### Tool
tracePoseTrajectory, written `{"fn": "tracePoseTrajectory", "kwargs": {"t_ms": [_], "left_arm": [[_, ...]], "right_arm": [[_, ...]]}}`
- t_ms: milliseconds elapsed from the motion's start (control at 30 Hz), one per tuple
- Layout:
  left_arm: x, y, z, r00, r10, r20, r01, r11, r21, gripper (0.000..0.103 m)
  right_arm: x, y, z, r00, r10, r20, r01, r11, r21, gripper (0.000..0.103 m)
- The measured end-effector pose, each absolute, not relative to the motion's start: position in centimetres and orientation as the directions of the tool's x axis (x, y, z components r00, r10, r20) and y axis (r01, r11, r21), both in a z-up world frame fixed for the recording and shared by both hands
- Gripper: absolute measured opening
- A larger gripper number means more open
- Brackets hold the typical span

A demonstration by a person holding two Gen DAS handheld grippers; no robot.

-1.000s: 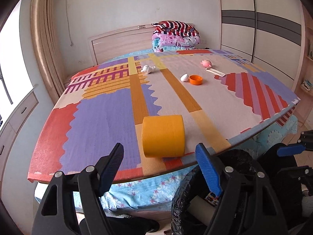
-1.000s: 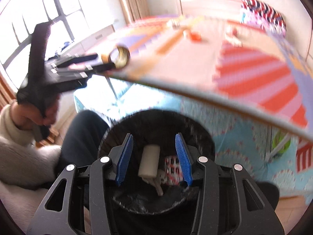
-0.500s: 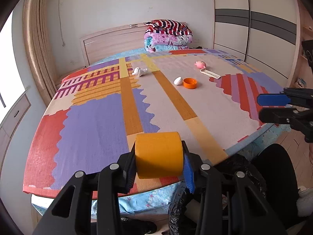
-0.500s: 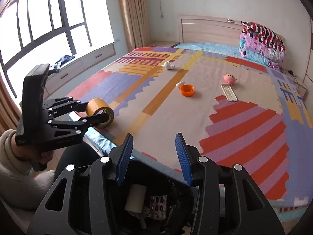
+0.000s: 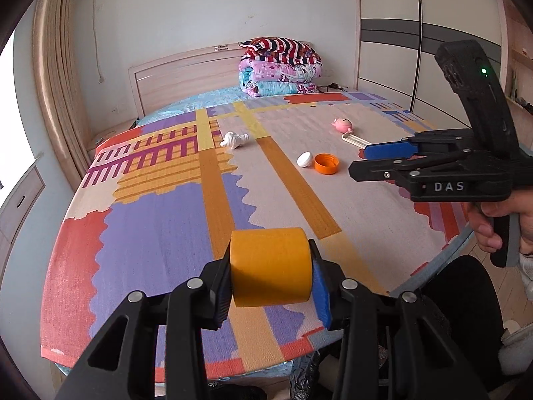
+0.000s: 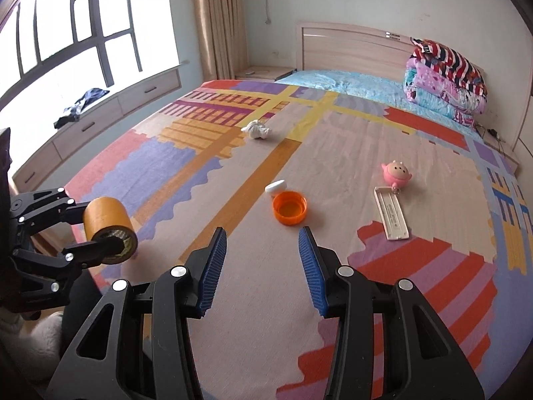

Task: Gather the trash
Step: 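Grasp the orange bottle cap with the right tool while the left tool holds the tape roll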

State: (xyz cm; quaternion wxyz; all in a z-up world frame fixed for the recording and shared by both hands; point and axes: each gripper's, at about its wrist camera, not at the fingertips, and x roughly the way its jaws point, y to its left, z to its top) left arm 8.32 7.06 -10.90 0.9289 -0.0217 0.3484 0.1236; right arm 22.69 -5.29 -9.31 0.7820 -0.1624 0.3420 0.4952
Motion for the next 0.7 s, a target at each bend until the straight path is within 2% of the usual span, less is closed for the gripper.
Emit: {"fn": "tracePoseTrajectory", "kwargs": {"t_ms": [433, 467, 533, 700], "left_arm": [[9.2, 7.9, -10.7, 0.731, 0.201, -0.652, -0.232, 0.972, 0.039, 0.039], [9.2, 7.9, -10.7, 0.731, 0.202, -0.652, -0.232, 0.972, 0.040, 0.039], [9.0, 7.7, -10.6, 0.733, 0.200, -0.651, -0.229, 0.973, 0.041, 0.038], [8.4, 6.8, -10.1, 0.742, 0.196, -0.641, -0.221, 0.974, 0.043, 0.038]], "right_arm": [[25.2, -2.6, -11.6, 0.268, 0.599, -0.754, -0.871, 0.485, 0.076, 0.044], [25.2, -2.5, -11.6, 0.271, 0.601, -0.752, -0.870, 0.487, 0.075, 0.042], [25.1, -2.5, -11.5, 0.272, 0.599, -0.754, -0.871, 0.486, 0.072, 0.029], [24.4, -3.3, -11.4, 0.286, 0.602, -0.746, -0.865, 0.498, 0.070, 0.029]]}}
